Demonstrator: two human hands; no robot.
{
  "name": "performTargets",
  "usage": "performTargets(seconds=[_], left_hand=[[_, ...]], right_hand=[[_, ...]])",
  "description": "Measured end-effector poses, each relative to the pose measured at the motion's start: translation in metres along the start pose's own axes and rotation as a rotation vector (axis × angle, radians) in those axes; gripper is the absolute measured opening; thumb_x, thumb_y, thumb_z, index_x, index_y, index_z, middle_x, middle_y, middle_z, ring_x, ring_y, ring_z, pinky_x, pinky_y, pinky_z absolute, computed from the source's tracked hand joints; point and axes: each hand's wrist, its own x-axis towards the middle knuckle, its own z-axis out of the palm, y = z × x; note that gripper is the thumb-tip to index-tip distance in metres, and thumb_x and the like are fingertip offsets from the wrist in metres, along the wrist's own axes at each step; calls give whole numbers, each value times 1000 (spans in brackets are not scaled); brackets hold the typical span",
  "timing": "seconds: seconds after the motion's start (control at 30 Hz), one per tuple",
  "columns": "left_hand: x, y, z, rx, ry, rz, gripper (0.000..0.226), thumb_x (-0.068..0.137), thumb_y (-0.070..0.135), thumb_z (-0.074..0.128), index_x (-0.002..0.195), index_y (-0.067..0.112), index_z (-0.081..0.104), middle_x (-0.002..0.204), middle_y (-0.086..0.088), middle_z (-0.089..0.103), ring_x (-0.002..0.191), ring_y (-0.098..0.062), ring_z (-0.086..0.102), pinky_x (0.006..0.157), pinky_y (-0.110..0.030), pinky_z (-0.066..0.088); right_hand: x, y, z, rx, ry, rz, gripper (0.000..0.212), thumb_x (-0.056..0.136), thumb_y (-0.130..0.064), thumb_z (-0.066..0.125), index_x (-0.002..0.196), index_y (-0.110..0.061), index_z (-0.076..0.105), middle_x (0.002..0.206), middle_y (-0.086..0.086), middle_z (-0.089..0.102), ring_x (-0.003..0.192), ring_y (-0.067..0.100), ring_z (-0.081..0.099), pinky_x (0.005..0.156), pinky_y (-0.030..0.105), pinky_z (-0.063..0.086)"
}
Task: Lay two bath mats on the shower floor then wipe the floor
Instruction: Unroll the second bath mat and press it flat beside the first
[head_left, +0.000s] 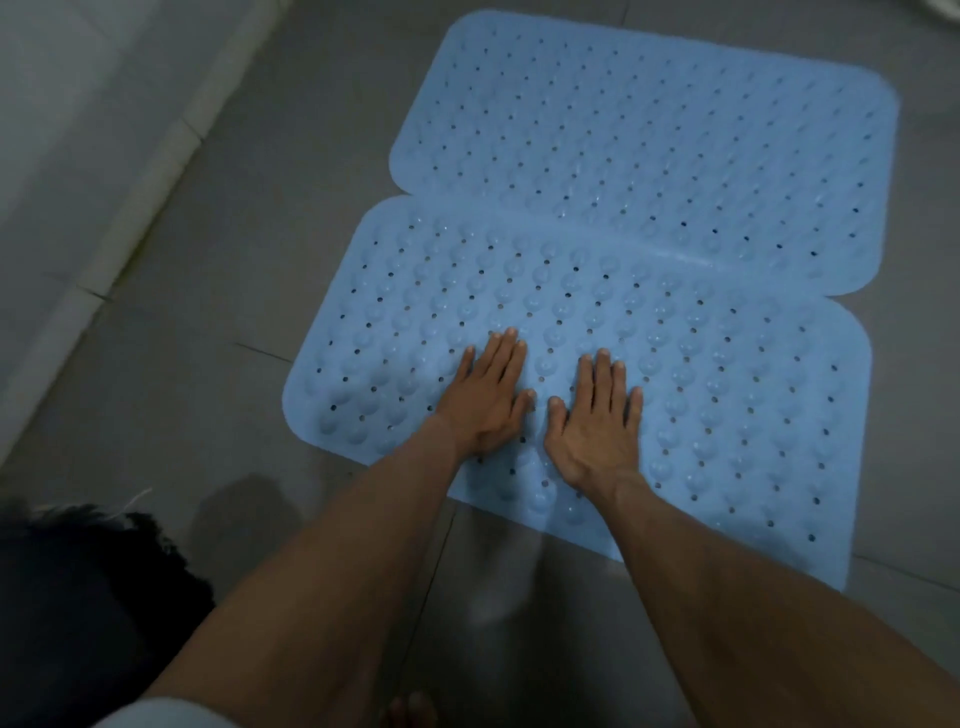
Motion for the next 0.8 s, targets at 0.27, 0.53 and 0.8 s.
performTargets(seconds=[0.27, 0.53, 0.8], left_hand=[[-60, 42, -166, -5, -85, -120, 61, 105, 38, 20, 155, 5, 6, 163, -13, 0, 151, -26, 0, 122, -44, -3], [-141, 81, -339, -52, -52, -172, 60, 104, 36, 22, 154, 4, 11, 163, -14, 9, 150, -27, 8, 123, -42, 3], [-230, 116, -499, -108, 0, -262, 60, 103, 34, 26, 154, 5, 14, 162, -14, 13, 149, -30, 12, 123, -44, 5]], right_hand=[[-48, -20, -173, -24, -130, 48, 64, 104, -48, 13, 159, -21, -4, 165, 3, -21, 152, 20, -20, 121, 48, -17], [-113, -60, -366, 2, -112, 42, 64, 104, -49, 14, 160, -21, 0, 166, 1, -19, 152, 18, -20, 121, 46, -18], [-176, -118, -536, -39, -134, -57, 65, 103, -49, 14, 160, -20, 1, 166, 2, -19, 151, 18, -21, 121, 47, -16]])
